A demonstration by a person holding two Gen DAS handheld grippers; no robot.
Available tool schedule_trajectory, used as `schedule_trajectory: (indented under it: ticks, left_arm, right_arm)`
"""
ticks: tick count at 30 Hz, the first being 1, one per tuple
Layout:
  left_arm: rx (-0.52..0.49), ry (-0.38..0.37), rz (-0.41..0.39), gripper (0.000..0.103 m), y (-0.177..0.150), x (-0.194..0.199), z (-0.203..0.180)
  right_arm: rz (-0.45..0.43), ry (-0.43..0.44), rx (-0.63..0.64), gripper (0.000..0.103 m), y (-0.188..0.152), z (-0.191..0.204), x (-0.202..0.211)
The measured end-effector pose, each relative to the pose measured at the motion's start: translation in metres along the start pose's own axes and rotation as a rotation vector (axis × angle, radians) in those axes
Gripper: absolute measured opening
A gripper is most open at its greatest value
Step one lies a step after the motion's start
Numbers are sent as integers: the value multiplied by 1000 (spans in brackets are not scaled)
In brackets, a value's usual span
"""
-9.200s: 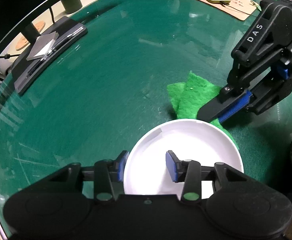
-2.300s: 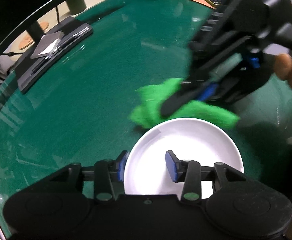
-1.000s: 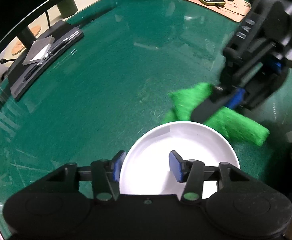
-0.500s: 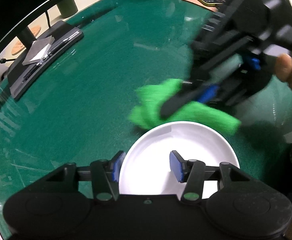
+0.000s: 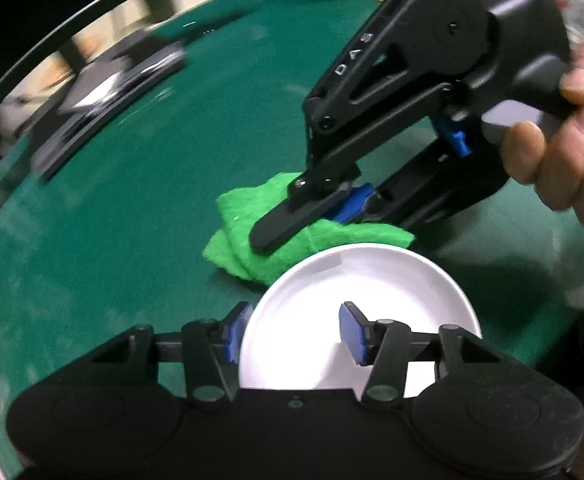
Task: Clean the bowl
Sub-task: 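Hold the bowl with the left gripper while the right gripper presses the cloth along the rim, then lift the green cloth with the right gripper up over the bowl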
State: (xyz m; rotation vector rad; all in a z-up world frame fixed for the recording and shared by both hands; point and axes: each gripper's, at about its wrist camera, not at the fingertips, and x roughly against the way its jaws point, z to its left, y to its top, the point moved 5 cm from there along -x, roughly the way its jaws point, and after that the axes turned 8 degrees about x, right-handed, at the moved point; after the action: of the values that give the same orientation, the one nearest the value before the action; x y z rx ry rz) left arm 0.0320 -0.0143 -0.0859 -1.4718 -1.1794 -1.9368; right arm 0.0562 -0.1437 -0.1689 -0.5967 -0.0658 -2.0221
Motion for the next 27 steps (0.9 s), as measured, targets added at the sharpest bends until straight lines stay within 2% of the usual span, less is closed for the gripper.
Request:
schedule_trajectory:
  ticks: [1, 3, 5, 9, 12, 18, 27]
  left_arm:
    - [64, 8, -13, 49, -5, 7, 7]
    - [129, 11, -11, 60, -12, 12, 14]
    - [185, 24, 7, 59, -23, 13, 19]
    - [161, 39, 26, 37, -31, 8, 15]
    - [164, 41, 19, 30, -27, 7, 14]
    - [112, 23, 7, 34, -22, 7, 8]
    - [74, 8, -4, 36, -16, 3, 5]
  right_arm:
    - [5, -6, 19, 12, 0, 5, -2]
    - [13, -17, 61, 12, -1, 13, -5]
    - [17, -24, 93, 12, -2, 19, -6]
    - [29, -35, 119, 12, -3, 24, -13]
    - [35, -44, 130, 11, -3, 24, -15]
    - [22, -44, 124, 11, -4, 15, 3]
    - [-29, -73, 25, 12, -11, -26, 36]
